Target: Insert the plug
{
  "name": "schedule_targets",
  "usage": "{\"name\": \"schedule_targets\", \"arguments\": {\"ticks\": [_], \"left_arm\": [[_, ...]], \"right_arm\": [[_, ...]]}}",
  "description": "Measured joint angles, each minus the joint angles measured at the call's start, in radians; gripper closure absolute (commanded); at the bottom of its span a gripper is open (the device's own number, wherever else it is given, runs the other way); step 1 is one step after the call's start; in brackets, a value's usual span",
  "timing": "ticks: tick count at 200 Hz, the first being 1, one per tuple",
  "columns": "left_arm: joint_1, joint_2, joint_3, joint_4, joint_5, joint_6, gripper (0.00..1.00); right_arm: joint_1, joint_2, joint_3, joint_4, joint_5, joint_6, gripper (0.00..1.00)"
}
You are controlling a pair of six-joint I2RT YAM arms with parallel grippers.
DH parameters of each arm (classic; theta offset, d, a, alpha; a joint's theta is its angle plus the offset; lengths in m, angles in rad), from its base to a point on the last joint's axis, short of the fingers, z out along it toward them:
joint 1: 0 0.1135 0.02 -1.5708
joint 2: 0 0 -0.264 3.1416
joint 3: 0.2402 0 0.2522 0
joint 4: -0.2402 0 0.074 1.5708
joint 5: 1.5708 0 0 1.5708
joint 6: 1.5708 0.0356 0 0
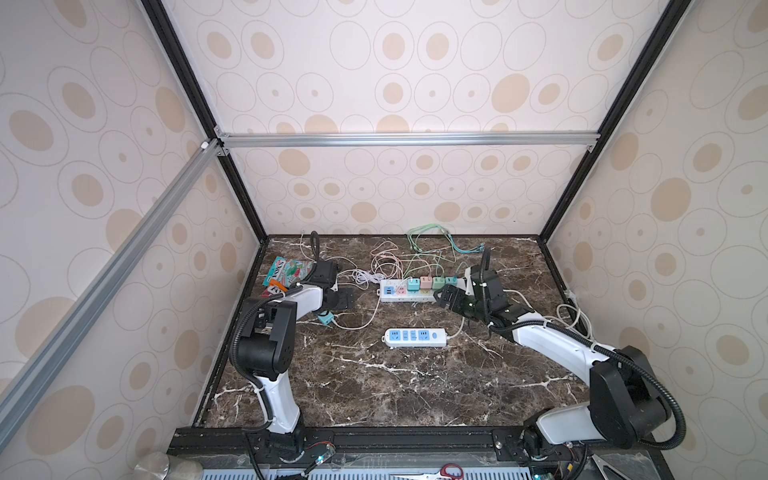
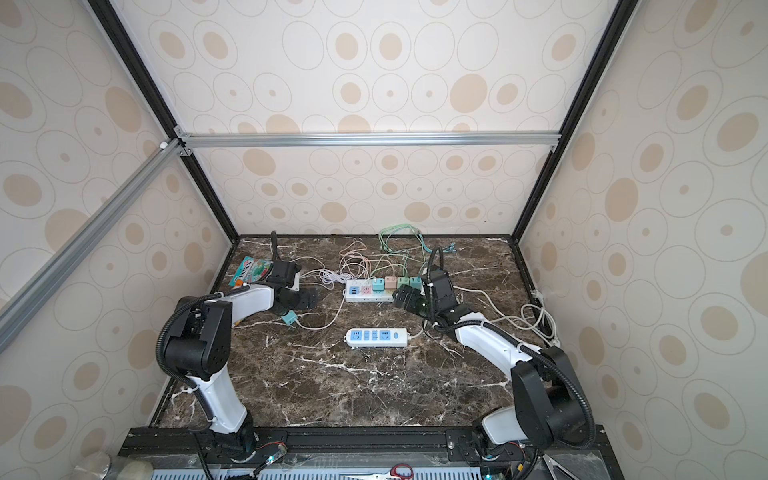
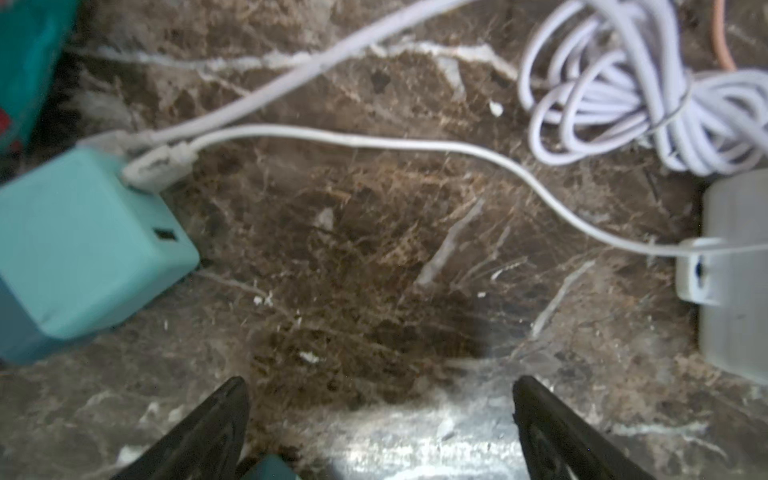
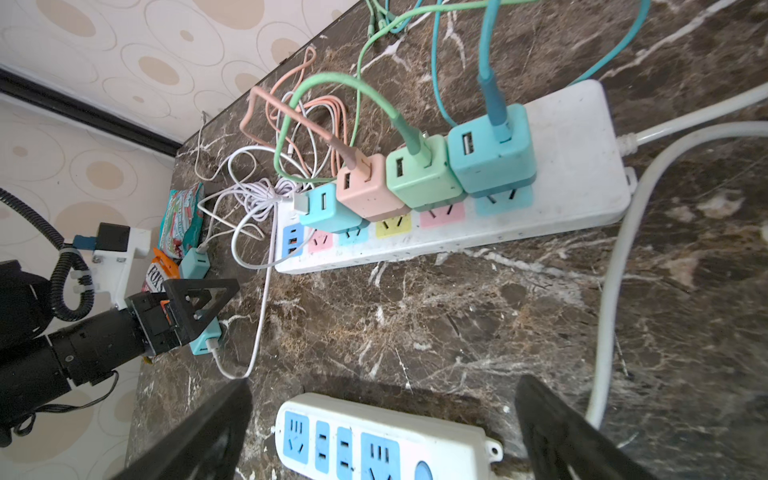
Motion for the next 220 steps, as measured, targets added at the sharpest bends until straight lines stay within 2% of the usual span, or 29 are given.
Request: {"name": "schedule_targets", "arguments": {"ticks": [47,105,185,220], "left_arm": [[-0.043,-0.186,-0.22,0.018,-0.016,-0.072,0.02],[-0.227,-0.365,-0.394,0.0,-0.07,-0.214,0.02],[-0.495,-0.391,-0.393,-0.075,-0.093,-0.36,0.02],[-0.599,-0.383,-0.376,-0.131,-0.108,-0.37,0.02]], "right_arm": [[0.0,0.011,0.012,0.012,-0.044,-0.03,0.01],[0.0,0.076,0.063,0.038,-0.108,-0.044,0.01],[0.0,0.103,0.075,0.055,-0.153,-0.043,0.02],[0.0,0.105,0.081,0.056,-0.159,-0.044,0.02]]}}
